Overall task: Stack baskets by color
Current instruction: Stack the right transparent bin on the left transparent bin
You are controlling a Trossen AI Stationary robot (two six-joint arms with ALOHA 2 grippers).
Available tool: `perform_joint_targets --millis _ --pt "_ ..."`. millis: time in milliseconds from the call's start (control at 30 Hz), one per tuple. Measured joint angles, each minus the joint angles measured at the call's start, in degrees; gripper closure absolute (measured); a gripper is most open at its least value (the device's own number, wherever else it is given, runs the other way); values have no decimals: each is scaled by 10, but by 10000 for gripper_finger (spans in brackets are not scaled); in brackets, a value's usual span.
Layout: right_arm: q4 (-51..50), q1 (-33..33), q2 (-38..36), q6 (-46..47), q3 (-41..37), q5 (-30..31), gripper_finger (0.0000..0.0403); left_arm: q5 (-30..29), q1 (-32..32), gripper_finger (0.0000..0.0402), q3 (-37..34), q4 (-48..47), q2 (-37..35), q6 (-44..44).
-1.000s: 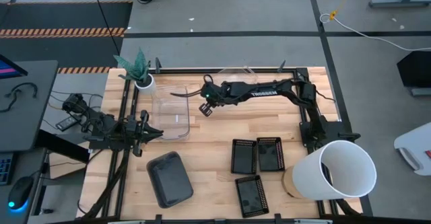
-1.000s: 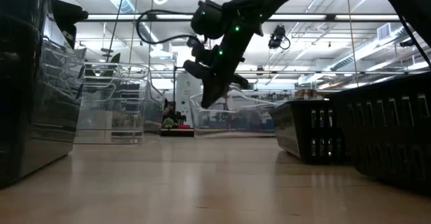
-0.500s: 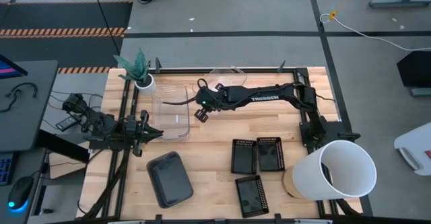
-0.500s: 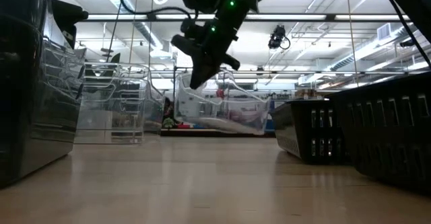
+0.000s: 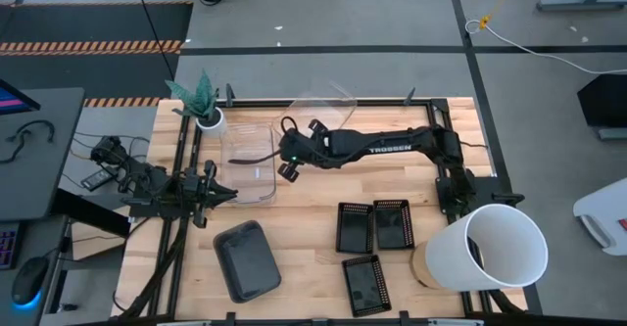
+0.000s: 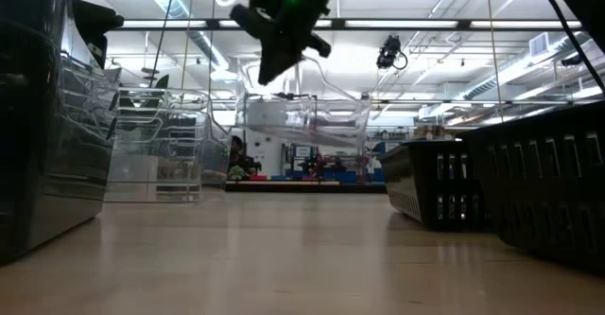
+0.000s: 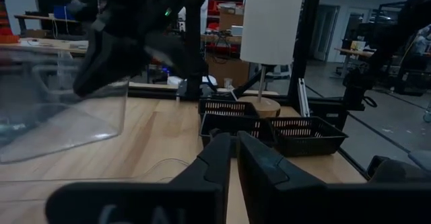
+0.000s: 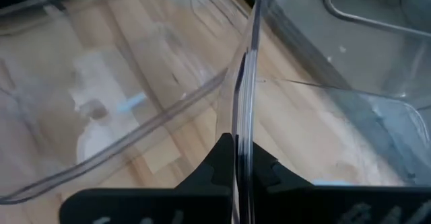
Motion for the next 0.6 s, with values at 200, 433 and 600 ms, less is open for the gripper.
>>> perform_joint_targets --millis 200,433,600 --pt "0 25 -1 -43 38 39 396 0 0 361 0 0 0 0" --pt "41 55 -1 -113 54 55 396 0 0 367 0 0 0 0" --pt "108 73 -1 -201 54 15 396 0 0 371 0 0 0 0"
